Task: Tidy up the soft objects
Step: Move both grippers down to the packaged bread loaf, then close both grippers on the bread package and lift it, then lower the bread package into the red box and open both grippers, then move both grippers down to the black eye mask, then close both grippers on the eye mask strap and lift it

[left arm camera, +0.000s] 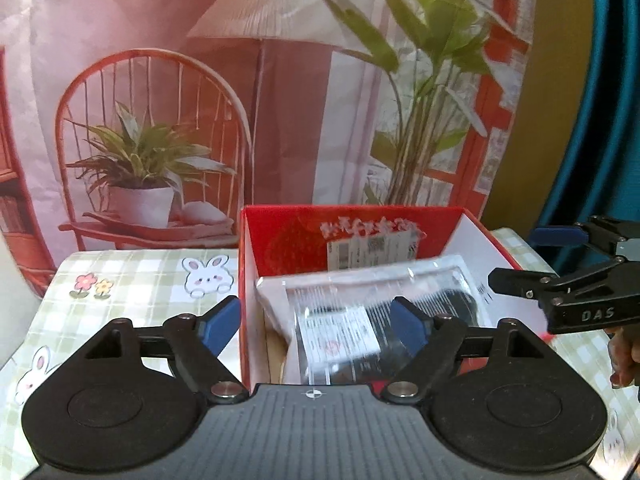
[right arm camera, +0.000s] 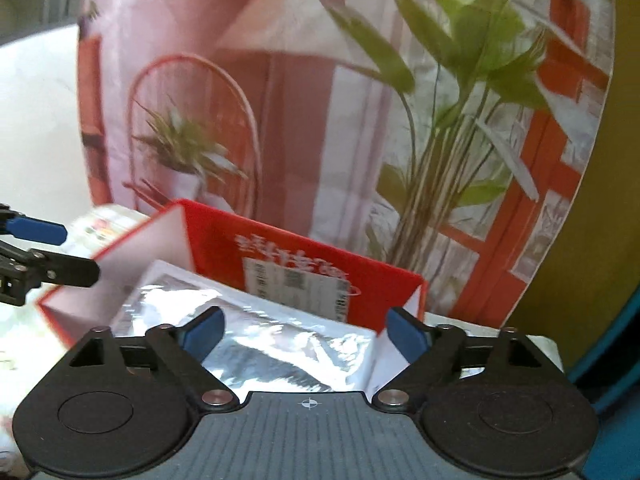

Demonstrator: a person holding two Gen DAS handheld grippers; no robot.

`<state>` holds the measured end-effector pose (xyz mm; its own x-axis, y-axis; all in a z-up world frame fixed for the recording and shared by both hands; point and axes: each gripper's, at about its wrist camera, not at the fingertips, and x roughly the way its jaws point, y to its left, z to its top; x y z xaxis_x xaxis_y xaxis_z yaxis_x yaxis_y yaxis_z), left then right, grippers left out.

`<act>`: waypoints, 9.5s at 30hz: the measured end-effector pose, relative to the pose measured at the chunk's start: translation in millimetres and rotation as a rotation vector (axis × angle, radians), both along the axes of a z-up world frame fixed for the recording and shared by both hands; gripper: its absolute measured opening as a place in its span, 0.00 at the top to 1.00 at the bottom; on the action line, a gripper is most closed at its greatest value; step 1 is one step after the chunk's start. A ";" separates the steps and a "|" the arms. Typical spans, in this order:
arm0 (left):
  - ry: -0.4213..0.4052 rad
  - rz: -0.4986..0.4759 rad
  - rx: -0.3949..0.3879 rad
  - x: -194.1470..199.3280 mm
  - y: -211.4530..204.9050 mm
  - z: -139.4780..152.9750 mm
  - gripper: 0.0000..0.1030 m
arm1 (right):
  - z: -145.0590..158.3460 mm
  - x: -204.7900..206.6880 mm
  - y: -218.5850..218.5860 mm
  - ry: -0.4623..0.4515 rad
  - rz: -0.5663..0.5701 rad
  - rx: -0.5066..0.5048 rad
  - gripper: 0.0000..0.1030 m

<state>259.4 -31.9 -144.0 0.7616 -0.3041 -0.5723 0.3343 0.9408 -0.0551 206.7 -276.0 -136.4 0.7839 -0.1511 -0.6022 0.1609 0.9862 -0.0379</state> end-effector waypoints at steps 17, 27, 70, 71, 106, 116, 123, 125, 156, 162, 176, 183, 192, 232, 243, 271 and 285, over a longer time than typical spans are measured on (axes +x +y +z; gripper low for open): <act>0.147 -0.027 0.010 -123.6 31.4 -72.2 0.19 | -64.2 -142.7 76.4 0.002 0.025 0.213 0.10; 0.220 0.028 -0.042 -147.5 41.6 -102.4 0.19 | -90.7 -179.4 88.4 0.070 -0.012 0.196 0.10; 0.386 -0.295 -0.155 -76.0 -86.2 -107.5 0.60 | -121.6 -184.7 74.2 0.127 0.033 0.278 0.19; 0.389 -0.293 -0.160 -76.7 -85.0 -107.8 0.60 | -121.5 -185.1 73.0 0.126 0.032 0.281 0.20; 0.319 -0.296 -0.176 -100.7 -99.8 -105.4 0.57 | -108.6 -198.9 53.3 0.065 -0.031 0.296 0.46; 0.206 -0.327 -0.289 -100.9 -88.8 -55.0 0.54 | -59.3 -200.7 46.6 -0.061 -0.018 0.217 0.46; 0.139 -0.315 -0.332 -84.8 -78.2 -26.5 0.53 | -22.5 -172.9 40.3 -0.125 0.029 0.152 0.46; 0.118 -0.306 -0.338 -80.6 -72.1 -20.8 0.53 | -14.4 -163.2 38.9 -0.143 0.043 0.140 0.47; 0.198 -0.188 -0.318 62.4 -80.0 -41.4 0.53 | -32.5 0.6 -0.5 -0.005 0.057 0.079 0.50; 0.252 -0.226 -0.284 69.3 -94.7 -53.9 0.53 | -49.8 0.6 -13.7 0.074 -0.008 0.101 0.50; 0.101 -0.200 -0.161 42.3 -75.9 -28.0 0.33 | -38.2 -24.3 2.6 0.031 -0.022 -0.015 0.33; -0.005 -0.121 -0.093 3.4 -40.1 -9.5 0.00 | -25.8 -52.7 21.1 -0.045 0.002 0.016 0.00; -0.023 -0.041 -0.064 -43.9 -0.7 -13.8 0.00 | -24.5 -83.0 41.6 -0.102 -0.025 0.100 0.00; 0.306 -0.045 0.174 -153.6 31.9 -140.4 0.00 | -133.9 -170.1 113.3 0.356 0.007 0.149 0.00; 0.298 -0.029 0.179 -152.4 31.5 -140.8 0.00 | -133.8 -173.5 114.5 0.352 0.004 0.141 0.00; 0.280 -0.092 0.146 -157.6 28.7 -138.5 0.05 | -119.8 -172.9 99.3 0.287 -0.006 0.092 0.81; 0.259 -0.053 0.055 -154.7 40.4 -131.9 0.71 | -119.2 -184.3 93.4 0.236 -0.028 0.162 0.75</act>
